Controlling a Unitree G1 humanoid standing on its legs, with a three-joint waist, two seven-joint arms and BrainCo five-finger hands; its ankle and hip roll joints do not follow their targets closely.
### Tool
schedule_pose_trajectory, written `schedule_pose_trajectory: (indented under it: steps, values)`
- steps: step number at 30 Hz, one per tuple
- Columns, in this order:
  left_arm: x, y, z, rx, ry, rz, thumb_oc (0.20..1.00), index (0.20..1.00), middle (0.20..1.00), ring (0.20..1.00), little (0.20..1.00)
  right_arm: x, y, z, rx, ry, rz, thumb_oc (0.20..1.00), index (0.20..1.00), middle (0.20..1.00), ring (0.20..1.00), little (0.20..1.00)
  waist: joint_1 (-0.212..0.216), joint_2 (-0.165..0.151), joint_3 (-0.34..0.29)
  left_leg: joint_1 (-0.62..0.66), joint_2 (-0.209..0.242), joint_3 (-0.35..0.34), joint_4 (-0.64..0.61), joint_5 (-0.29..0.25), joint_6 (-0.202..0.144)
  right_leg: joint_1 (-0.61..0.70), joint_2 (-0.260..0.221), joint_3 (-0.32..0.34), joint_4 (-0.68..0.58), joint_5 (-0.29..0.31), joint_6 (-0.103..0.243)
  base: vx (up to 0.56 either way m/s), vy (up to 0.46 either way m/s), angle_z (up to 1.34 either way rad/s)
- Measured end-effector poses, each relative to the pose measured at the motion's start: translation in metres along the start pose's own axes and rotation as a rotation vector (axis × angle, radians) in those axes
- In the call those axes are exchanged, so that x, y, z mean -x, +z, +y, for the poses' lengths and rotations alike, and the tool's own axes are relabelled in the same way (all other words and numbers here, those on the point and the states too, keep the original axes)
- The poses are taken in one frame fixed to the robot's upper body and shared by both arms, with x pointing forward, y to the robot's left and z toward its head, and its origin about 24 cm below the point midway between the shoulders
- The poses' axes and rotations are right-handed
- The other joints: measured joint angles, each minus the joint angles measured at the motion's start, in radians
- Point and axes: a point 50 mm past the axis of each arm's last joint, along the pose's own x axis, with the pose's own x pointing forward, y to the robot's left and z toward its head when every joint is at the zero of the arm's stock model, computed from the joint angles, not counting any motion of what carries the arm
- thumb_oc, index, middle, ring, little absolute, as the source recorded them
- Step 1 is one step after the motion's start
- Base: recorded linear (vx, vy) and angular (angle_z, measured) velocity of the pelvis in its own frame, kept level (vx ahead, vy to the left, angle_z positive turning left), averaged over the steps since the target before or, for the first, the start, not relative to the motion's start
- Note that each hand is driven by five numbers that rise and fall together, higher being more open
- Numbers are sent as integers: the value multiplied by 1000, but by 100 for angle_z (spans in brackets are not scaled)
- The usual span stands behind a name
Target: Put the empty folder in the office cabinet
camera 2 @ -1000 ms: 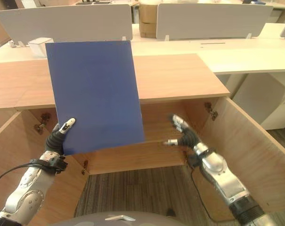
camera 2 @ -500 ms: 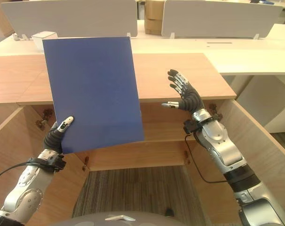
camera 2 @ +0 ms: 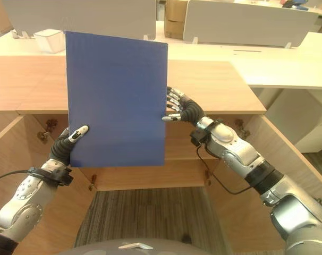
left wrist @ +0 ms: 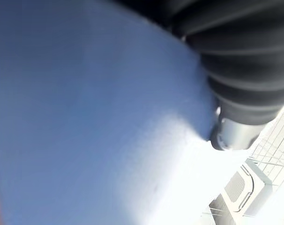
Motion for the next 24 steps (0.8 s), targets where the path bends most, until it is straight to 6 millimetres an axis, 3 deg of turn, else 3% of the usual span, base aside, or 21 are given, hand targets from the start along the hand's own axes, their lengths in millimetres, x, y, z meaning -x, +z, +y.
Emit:
schedule_pose_trajectory:
  steps: [12,13,14,15,23,24]
  values:
    - [-6,2,-5,-27,-59,24,200,200,200,200,200,-9,-3,-1,-96,49,98,1000,1000,1000,1000,1000,0,-1,1,1,4,4,0,1,-1,-1,4,2,0,0,0,0,0,0]
    - [-7,0,-6,-24,-59,30,200,200,200,200,200,-10,-4,-1,-111,46,96,765,765,765,765,765,1,-1,1,1,4,3,0,1,-1,-1,4,2,0,0,0,0,0,0]
    - [-8,-2,-5,-21,-55,37,200,200,200,200,200,-11,-4,-1,-124,42,94,247,247,247,247,247,3,0,1,1,4,3,0,1,-1,-1,4,2,0,0,0,0,0,0]
    - [-8,-2,-4,-22,-47,40,200,200,200,200,200,-12,-5,0,-133,41,90,200,200,200,200,200,2,0,1,1,4,3,0,1,-1,-1,4,2,0,0,0,0,0,0]
    - [-10,-5,-2,-10,-6,-6,200,200,200,200,200,-23,-1,3,-155,18,14,200,200,200,200,200,0,11,8,1,4,3,0,1,-1,-2,4,2,0,0,0,0,0,0]
    - [-10,-5,-2,-9,-1,-17,285,285,285,285,285,-24,0,3,-141,13,6,200,200,200,200,200,1,12,9,0,4,3,0,1,-1,-2,4,2,0,0,0,0,0,0]
